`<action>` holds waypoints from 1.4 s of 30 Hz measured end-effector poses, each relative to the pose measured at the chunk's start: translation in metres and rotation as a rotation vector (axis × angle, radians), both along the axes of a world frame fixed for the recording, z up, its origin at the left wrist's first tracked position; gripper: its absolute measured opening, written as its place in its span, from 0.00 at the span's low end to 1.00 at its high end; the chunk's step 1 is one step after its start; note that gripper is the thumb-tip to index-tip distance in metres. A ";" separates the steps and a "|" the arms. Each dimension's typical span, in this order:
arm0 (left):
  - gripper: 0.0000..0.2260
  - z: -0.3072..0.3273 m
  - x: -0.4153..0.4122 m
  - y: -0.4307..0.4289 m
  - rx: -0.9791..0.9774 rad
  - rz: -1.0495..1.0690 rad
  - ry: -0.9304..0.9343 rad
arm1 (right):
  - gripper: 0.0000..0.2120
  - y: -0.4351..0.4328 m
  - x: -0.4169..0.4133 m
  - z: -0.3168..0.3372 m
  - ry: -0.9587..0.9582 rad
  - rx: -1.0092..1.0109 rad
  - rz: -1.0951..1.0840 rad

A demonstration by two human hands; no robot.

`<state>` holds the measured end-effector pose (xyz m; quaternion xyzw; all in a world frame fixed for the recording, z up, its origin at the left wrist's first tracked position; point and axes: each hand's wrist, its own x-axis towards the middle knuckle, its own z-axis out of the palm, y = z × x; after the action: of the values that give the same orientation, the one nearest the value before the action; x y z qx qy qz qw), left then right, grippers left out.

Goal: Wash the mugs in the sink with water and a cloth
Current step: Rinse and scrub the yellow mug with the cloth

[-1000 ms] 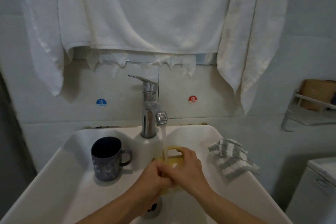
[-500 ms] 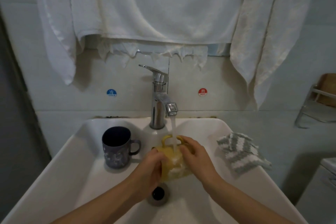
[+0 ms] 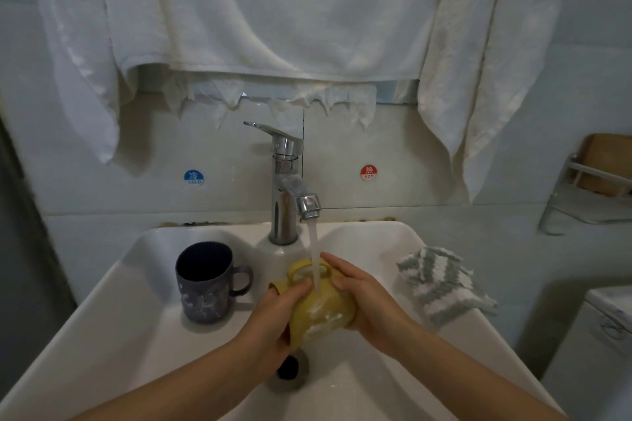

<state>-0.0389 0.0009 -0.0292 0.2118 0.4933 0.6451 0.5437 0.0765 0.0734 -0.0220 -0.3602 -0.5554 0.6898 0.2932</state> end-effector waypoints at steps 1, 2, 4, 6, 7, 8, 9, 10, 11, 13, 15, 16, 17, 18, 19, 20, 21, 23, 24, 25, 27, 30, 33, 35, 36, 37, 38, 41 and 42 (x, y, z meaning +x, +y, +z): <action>0.13 0.000 0.000 0.001 0.002 0.004 0.005 | 0.18 0.001 0.000 0.000 0.000 -0.006 -0.004; 0.13 0.000 0.000 0.002 0.004 0.004 0.010 | 0.17 0.000 -0.001 0.001 -0.002 -0.005 -0.021; 0.13 0.001 -0.002 0.001 0.022 -0.028 0.012 | 0.15 -0.003 -0.004 -0.001 -0.041 0.027 -0.087; 0.13 0.001 -0.003 -0.003 0.051 -0.092 -0.009 | 0.14 -0.005 -0.007 -0.002 -0.087 0.125 -0.120; 0.12 0.000 -0.004 -0.005 0.066 -0.121 -0.022 | 0.14 -0.005 -0.007 -0.002 -0.087 0.159 -0.120; 0.12 0.001 -0.004 -0.007 0.082 -0.143 -0.034 | 0.13 -0.005 -0.007 -0.002 -0.078 0.171 -0.116; 0.12 0.001 -0.005 -0.008 0.094 -0.156 -0.045 | 0.13 -0.005 -0.006 -0.003 -0.073 0.172 -0.096; 0.13 0.002 -0.005 -0.009 0.103 -0.165 -0.058 | 0.13 -0.006 -0.005 -0.004 -0.076 0.175 -0.072; 0.13 0.002 -0.006 -0.009 0.103 -0.171 -0.072 | 0.13 -0.006 -0.004 -0.005 -0.083 0.177 -0.053; 0.13 0.004 -0.007 -0.008 0.069 -0.166 -0.096 | 0.12 -0.009 -0.003 -0.004 -0.093 0.165 -0.039; 0.14 0.004 -0.009 -0.007 0.010 -0.134 -0.106 | 0.13 -0.009 -0.002 -0.004 -0.106 0.126 -0.082; 0.15 0.005 -0.010 -0.006 -0.014 -0.116 -0.114 | 0.14 -0.008 -0.001 -0.004 -0.104 0.098 -0.113; 0.16 0.006 -0.012 -0.004 -0.028 -0.097 -0.121 | 0.15 -0.007 0.000 -0.004 -0.089 0.068 -0.135; 0.16 0.008 -0.014 -0.003 -0.033 -0.083 -0.129 | 0.15 -0.006 0.001 -0.003 -0.066 0.039 -0.140; 0.16 0.011 -0.016 -0.002 -0.027 -0.076 -0.136 | 0.15 -0.006 0.002 -0.003 -0.026 0.008 -0.136; 0.15 0.015 -0.018 -0.003 -0.015 -0.077 -0.145 | 0.16 -0.006 0.001 -0.003 0.009 -0.031 -0.131; 0.14 0.016 -0.020 -0.002 -0.002 -0.081 -0.146 | 0.17 -0.007 0.000 -0.002 0.043 -0.082 -0.123; 0.14 0.017 -0.020 -0.003 0.000 -0.101 -0.147 | 0.17 -0.009 -0.003 -0.003 0.031 -0.108 -0.096; 0.15 0.017 -0.020 -0.004 -0.008 -0.122 -0.149 | 0.17 -0.010 -0.005 -0.003 -0.011 -0.066 -0.078; 0.15 0.016 -0.019 -0.005 -0.014 -0.140 -0.156 | 0.17 -0.011 -0.007 -0.004 -0.039 -0.026 -0.065; 0.18 0.013 -0.017 -0.005 -0.007 -0.175 -0.170 | 0.17 -0.010 -0.008 -0.003 -0.033 -0.047 -0.092; 0.26 0.007 -0.016 -0.007 0.108 -0.329 0.081 | 0.17 -0.005 -0.003 0.001 -0.008 -0.147 -0.137; 0.33 -0.003 -0.016 -0.010 0.233 -0.505 0.292 | 0.17 -0.001 0.001 0.000 -0.061 -0.151 -0.116; 0.32 -0.006 -0.016 -0.011 0.257 -0.505 0.243 | 0.17 -0.001 0.003 -0.002 -0.173 0.015 -0.127; 0.32 -0.007 -0.016 -0.011 0.249 -0.484 0.224 | 0.17 -0.001 0.007 -0.003 -0.278 0.229 -0.121; 0.31 -0.009 -0.017 -0.010 0.244 -0.461 0.224 | 0.17 0.000 0.011 -0.002 -0.381 0.467 -0.119; 0.30 -0.011 -0.017 -0.009 0.253 -0.445 0.221 | 0.18 0.000 0.015 -0.002 -0.476 0.721 -0.107; 0.28 -0.014 -0.017 -0.006 0.255 -0.414 0.170 | 0.24 -0.013 0.020 -0.007 -0.667 1.132 0.130; 0.26 -0.015 -0.016 -0.006 0.250 -0.409 0.150 | 0.29 -0.017 0.020 -0.013 -0.682 1.242 0.193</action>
<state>-0.0554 -0.0048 -0.0443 0.4202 0.3957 0.5602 0.5943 0.0962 0.0561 -0.0345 -0.2714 -0.9357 0.1180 0.1919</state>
